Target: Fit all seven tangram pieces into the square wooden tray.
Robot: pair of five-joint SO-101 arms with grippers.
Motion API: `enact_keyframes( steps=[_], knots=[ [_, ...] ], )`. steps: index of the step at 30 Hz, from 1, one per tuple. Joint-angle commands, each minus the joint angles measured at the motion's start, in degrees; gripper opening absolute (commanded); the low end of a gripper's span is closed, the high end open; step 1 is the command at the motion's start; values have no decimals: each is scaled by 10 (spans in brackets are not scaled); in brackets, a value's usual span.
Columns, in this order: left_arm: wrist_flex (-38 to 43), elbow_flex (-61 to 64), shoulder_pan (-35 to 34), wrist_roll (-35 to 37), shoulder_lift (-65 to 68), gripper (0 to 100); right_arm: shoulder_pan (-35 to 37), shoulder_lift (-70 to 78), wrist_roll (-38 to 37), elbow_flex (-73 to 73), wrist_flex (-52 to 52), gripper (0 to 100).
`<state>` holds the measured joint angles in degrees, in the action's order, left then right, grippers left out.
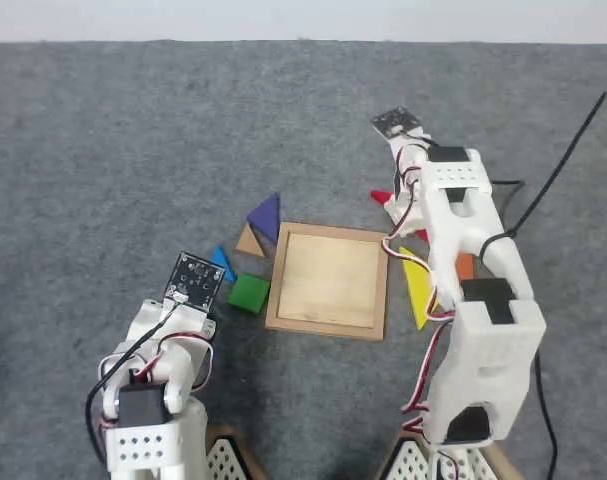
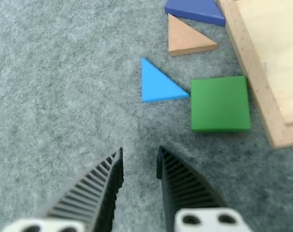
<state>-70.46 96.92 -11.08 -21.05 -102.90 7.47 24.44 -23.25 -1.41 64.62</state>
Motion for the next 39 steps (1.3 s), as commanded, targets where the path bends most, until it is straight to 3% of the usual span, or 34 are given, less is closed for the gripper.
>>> enact_keyframes(
  steps=[1, 15, 22, 39],
  knots=[
    [-6, -4, -3, -5, -11, 108, 4, -55, 16, -18, -1, 176],
    [-6, -4, -3, -5, -11, 108, 29, -49, 12, -20, -17, 189],
    [-6, -4, -3, -5, -11, 108, 28, 2, -67, -68, 6, 344],
    [-6, -4, -3, -5, -11, 108, 0, 139, -100, -165, 34, 319]
  ],
)
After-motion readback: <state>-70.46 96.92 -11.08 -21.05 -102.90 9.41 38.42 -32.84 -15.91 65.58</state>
